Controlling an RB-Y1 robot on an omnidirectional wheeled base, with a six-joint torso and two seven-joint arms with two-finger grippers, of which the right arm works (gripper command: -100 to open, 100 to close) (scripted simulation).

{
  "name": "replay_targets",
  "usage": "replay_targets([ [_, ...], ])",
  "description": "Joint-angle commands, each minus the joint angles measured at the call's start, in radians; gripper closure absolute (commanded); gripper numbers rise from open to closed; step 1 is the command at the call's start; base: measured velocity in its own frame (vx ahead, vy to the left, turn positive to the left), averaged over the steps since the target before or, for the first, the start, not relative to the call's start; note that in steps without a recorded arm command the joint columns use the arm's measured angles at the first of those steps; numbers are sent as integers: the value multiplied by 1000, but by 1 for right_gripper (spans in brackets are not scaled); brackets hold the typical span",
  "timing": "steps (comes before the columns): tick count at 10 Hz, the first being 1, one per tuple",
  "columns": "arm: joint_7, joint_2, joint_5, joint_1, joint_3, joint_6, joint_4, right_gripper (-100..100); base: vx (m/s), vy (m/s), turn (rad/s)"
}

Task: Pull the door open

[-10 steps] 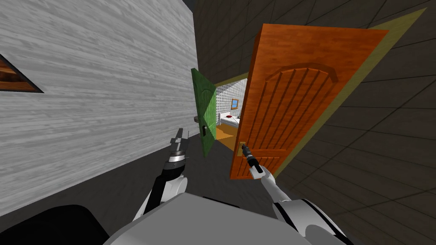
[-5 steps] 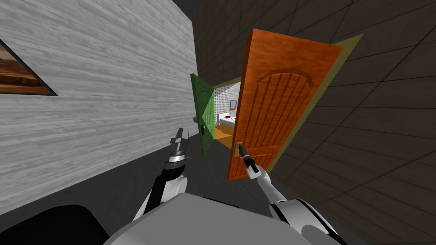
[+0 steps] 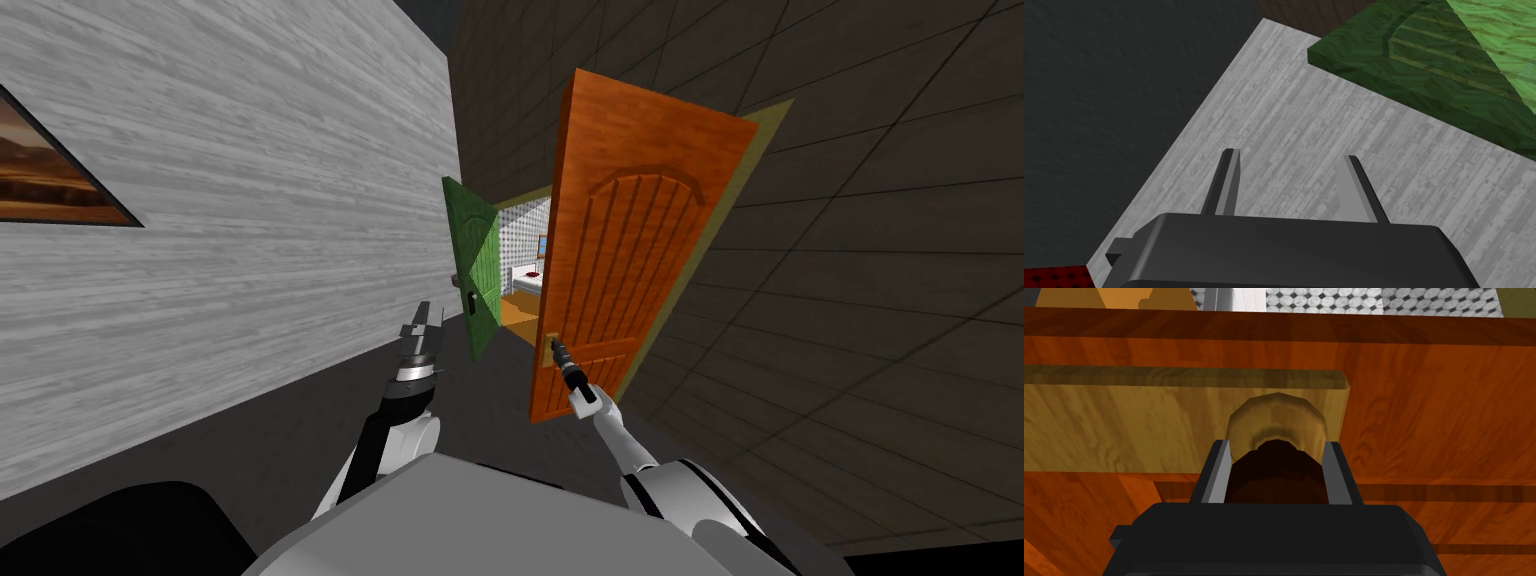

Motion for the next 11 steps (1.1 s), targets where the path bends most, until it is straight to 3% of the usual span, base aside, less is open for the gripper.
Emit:
replay_targets([
  [1, 4, 28, 19, 13, 9, 18, -30, 100, -71, -141, 4],
  [3, 5, 35, 25, 12, 12, 21, -34, 100, -36, -103, 18],
  [5, 6, 67, 50, 12, 22, 33, -49, 100, -41, -151, 18],
  [7, 5, 65, 49, 16, 21, 47, -66, 100, -28, -89, 40],
  [11, -1, 66, 59, 14, 44, 43, -69, 100, 37, 76, -252],
])
